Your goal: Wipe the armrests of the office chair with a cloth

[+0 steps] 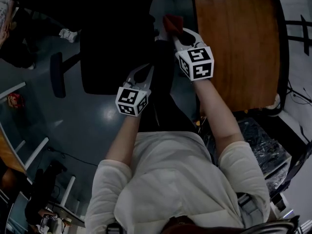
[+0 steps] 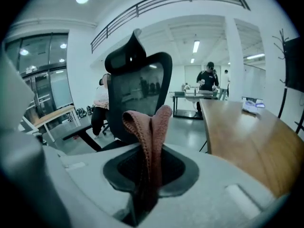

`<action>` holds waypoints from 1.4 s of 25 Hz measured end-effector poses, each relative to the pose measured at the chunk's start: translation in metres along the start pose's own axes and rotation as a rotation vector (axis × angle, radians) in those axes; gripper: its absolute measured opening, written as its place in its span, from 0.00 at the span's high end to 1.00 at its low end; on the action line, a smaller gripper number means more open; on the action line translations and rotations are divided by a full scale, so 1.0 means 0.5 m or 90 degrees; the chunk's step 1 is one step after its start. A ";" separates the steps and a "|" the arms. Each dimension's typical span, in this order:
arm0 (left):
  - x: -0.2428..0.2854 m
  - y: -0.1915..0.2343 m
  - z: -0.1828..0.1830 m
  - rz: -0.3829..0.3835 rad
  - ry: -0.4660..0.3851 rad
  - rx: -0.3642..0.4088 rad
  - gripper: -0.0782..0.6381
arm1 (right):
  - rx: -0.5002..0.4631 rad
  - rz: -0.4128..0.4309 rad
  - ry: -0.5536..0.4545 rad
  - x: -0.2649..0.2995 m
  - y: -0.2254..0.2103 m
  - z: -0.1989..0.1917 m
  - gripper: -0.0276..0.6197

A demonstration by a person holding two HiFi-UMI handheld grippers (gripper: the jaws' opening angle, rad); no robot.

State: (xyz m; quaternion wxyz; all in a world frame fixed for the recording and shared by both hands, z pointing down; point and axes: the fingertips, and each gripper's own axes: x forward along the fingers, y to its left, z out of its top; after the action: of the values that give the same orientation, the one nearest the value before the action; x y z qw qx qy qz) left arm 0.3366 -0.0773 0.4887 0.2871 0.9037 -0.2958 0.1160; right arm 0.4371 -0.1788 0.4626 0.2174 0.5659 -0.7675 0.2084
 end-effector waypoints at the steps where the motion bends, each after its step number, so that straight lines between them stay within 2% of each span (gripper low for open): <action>1: -0.023 0.008 0.031 0.014 -0.024 0.005 0.87 | 0.004 -0.003 -0.019 -0.025 0.013 0.018 0.89; 4: -0.102 0.016 0.119 0.044 -0.089 0.026 0.87 | 0.020 -0.008 -0.061 -0.103 0.064 0.044 0.89; 8: -0.202 -0.030 0.208 0.018 -0.156 0.068 0.87 | 0.016 -0.041 -0.116 -0.206 0.120 0.040 0.89; 11: -0.299 -0.045 0.237 0.010 -0.187 0.109 0.87 | 0.008 -0.070 -0.142 -0.259 0.189 0.032 0.89; 14: -0.412 -0.032 0.218 0.012 -0.190 0.126 0.87 | 0.018 -0.081 -0.158 -0.303 0.288 0.017 0.89; 18: -0.540 -0.006 0.160 0.027 -0.155 0.127 0.87 | 0.052 -0.074 -0.220 -0.370 0.419 0.023 0.89; 23: -0.695 -0.056 0.141 0.005 -0.209 0.157 0.87 | 0.036 -0.069 -0.247 -0.455 0.551 0.009 0.89; 29: -0.856 -0.128 0.101 0.021 -0.281 0.176 0.87 | 0.017 -0.064 -0.234 -0.581 0.652 -0.073 0.89; 35: -0.987 -0.218 -0.014 0.042 -0.288 0.154 0.87 | 0.024 -0.055 -0.219 -0.730 0.744 -0.193 0.88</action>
State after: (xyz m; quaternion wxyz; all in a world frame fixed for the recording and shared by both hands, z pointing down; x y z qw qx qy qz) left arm 0.0078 0.2298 0.2580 0.0992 0.9242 -0.3659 -0.0454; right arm 0.1865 0.2613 0.3062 0.0809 0.6299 -0.7641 0.1131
